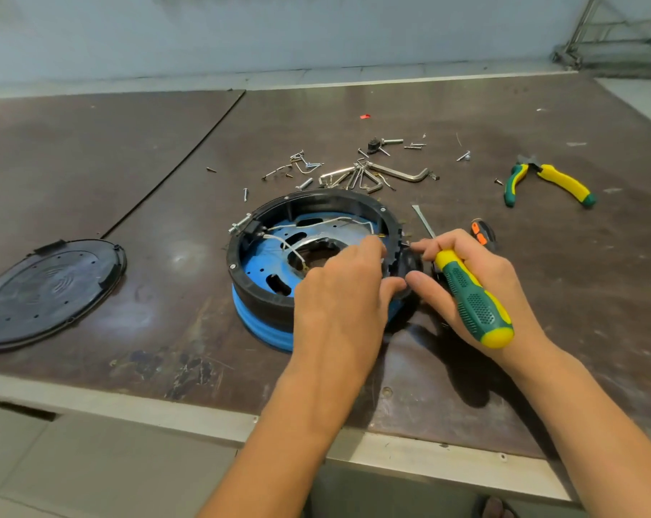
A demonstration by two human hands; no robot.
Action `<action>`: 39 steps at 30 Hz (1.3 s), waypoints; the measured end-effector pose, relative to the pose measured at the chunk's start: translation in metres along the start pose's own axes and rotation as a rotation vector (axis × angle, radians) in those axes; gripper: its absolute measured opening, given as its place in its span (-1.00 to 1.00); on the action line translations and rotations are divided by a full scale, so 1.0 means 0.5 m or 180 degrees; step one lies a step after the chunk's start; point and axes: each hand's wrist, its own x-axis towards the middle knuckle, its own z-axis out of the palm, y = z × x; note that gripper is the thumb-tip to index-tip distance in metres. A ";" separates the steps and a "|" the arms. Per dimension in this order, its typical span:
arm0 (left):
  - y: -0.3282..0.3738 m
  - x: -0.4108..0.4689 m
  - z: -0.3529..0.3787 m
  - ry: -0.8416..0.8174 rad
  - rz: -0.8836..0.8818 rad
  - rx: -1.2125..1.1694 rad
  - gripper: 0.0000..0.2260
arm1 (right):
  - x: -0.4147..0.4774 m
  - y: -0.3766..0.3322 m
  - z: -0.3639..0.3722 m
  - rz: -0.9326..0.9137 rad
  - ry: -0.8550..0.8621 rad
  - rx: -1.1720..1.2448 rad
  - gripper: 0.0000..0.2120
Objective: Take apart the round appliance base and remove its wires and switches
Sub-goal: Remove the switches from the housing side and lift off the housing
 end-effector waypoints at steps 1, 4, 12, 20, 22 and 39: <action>-0.001 0.001 -0.004 -0.0004 0.0033 -0.0209 -0.75 | 0.000 -0.002 0.000 -0.0064 -0.0016 0.0000 -0.71; -0.016 0.009 -0.022 -0.0310 0.0216 -0.0579 -0.71 | 0.000 0.004 0.001 -0.0008 -0.0162 -0.0260 -0.74; -0.121 0.017 -0.089 -0.1790 0.0174 0.0128 -0.69 | 0.000 0.045 -0.006 0.0398 -0.0031 -0.0625 -0.75; -0.131 0.020 -0.102 -0.1585 0.0208 0.0491 -0.73 | -0.004 0.042 -0.011 0.0499 -0.0389 -0.0641 -0.74; -0.117 0.019 -0.090 -0.1306 0.0277 0.0618 -0.73 | -0.003 0.032 -0.012 0.0493 -0.0626 -0.0659 -0.72; -0.154 0.019 -0.126 -0.1945 0.0026 0.0258 -0.65 | -0.002 0.056 -0.015 0.0470 -0.0455 -0.0692 -0.68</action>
